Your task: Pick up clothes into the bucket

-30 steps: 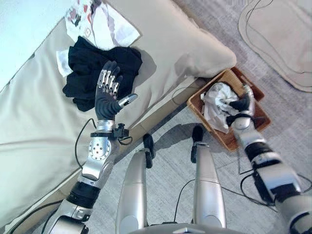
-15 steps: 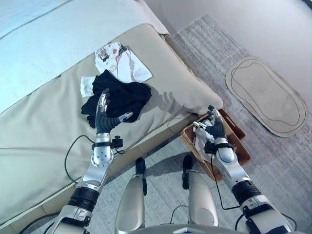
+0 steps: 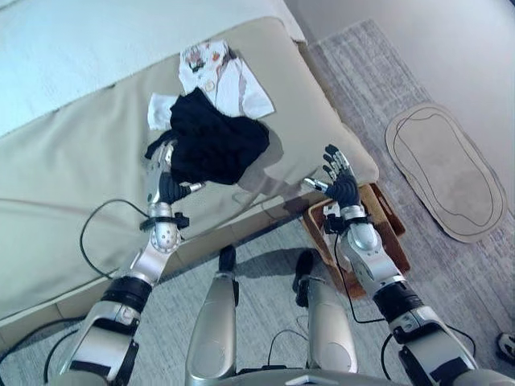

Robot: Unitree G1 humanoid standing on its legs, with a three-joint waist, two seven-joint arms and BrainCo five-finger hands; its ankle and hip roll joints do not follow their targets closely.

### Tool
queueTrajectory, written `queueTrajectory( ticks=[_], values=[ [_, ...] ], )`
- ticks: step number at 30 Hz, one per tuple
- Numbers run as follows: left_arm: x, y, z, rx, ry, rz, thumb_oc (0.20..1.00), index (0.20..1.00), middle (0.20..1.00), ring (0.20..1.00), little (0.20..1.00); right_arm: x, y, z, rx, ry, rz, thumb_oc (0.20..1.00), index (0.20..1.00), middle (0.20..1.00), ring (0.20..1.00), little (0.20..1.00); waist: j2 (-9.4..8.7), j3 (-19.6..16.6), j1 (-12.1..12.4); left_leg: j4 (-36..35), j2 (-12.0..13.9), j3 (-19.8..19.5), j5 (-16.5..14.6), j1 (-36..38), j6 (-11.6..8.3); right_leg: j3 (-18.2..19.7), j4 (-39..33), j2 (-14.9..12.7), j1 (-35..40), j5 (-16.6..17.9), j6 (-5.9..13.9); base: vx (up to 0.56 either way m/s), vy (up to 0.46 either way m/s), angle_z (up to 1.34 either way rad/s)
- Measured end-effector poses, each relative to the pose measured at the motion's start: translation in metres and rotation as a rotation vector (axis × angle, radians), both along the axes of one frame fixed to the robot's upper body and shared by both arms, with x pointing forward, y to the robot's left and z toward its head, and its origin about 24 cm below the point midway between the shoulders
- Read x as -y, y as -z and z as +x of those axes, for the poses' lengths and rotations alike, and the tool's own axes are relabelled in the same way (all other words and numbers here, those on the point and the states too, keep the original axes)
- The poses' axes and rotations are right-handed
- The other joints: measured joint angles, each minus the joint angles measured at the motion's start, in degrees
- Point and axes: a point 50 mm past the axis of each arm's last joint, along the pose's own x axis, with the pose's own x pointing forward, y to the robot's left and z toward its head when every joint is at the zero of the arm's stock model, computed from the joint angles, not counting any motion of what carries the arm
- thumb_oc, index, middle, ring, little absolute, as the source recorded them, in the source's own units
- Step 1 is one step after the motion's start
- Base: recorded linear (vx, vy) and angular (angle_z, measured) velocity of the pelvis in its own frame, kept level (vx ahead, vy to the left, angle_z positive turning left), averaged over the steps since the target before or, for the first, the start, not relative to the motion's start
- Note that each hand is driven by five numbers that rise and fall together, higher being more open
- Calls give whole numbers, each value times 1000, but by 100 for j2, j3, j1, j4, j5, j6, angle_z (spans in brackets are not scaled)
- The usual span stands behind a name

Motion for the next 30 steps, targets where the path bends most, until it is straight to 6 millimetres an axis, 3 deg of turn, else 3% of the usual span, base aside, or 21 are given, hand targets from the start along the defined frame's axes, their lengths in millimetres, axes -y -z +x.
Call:
queueTrajectory(
  ticks=[4, 8, 15, 19, 30],
  values=[
    [-12, -41, 13, 99, -74, 89, 1000, 1000, 1000, 1000, 1000, -11, -3, 1, 23, -20, -53, 1000, 1000, 1000, 1000, 1000, -109, 208, -113, 424, -7, -63, -31, -734, -37, 15, 253, -4, -613, 36, -30, -93, 32, 0],
    [-18, -54, 15, 128, -120, 109, 1000, 1000, 1000, 1000, 1000, -6, 5, -3, 10, 0, -93, 1000, 1000, 1000, 1000, 1000, -234, 271, -259, 754, -21, -87, -80, -1200, -47, 69, 501, -4, -1037, 40, -44, -61, 21, -1],
    [-32, -92, 11, 242, -183, 190, 1000, 1000, 1000, 1000, 1000, 22, 9, -9, 4, 96, -85, 1000, 1000, 1000, 1000, 1000, -287, 269, -466, 1233, -31, -112, -189, -2166, -4, 147, 1050, -53, -2042, -61, -42, -15, 10, 0],
    [-32, -96, 10, 270, -204, 223, 1000, 1000, 1000, 1000, 1000, 27, 9, -10, 9, 114, -78, 1000, 1000, 1000, 1000, 1000, -294, 270, -631, 1362, -24, -115, -188, -2337, 3, 172, 1154, -57, -2226, -80, -60, 0, 3, -1],
    [-20, -120, 14, 328, -184, 343, 1000, 1000, 1000, 1000, 1000, 24, 2, -11, 43, 86, -72, 1000, 1000, 1000, 1000, 1000, -297, 267, -724, 1357, 8, -97, -184, -2399, 7, 210, 1155, -11, -2321, -78, -60, 0, 1, 0]
  ],
)
